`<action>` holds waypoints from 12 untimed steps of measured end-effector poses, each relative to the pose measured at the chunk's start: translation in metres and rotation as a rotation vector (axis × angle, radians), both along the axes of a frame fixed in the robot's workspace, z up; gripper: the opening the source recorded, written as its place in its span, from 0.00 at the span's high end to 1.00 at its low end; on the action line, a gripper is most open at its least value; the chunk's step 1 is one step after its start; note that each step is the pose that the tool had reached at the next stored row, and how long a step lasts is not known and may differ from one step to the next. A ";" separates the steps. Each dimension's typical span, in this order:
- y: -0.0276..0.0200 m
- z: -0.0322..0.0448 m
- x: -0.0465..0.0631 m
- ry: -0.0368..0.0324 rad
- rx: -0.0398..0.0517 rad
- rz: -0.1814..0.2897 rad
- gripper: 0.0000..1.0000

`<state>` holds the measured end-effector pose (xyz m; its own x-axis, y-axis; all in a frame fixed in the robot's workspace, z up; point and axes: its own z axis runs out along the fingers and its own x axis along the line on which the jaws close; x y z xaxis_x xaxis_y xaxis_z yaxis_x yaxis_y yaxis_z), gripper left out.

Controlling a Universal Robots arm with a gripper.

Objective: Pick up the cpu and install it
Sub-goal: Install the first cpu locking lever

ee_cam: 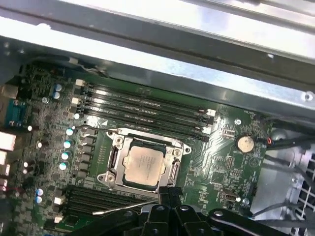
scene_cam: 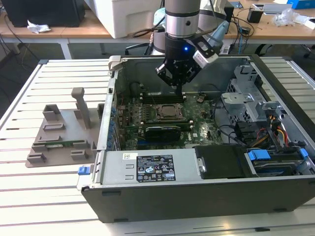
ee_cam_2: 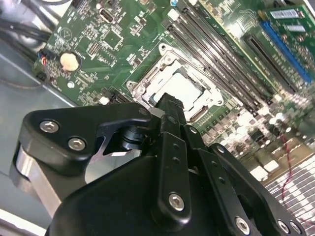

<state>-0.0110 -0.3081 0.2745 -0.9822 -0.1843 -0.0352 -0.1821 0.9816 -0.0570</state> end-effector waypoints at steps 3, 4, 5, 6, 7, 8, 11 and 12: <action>0.0000 -0.0004 0.000 0.0141 -0.0003 -0.050 0.89; 0.0000 -0.0005 0.000 0.0208 -0.0003 -0.058 0.89; 0.0000 -0.0007 0.000 0.0293 -0.0005 -0.068 0.89; 0.0000 -0.0007 0.000 0.0429 -0.0005 -0.084 0.89; 0.0000 -0.0007 0.000 0.0474 0.0125 -0.095 0.89; 0.0000 -0.0008 0.000 0.0488 0.0376 -0.100 0.89; -0.0001 -0.0008 -0.008 0.0503 0.0742 -0.102 0.89; -0.0001 -0.0008 -0.011 0.0503 0.0741 -0.103 0.89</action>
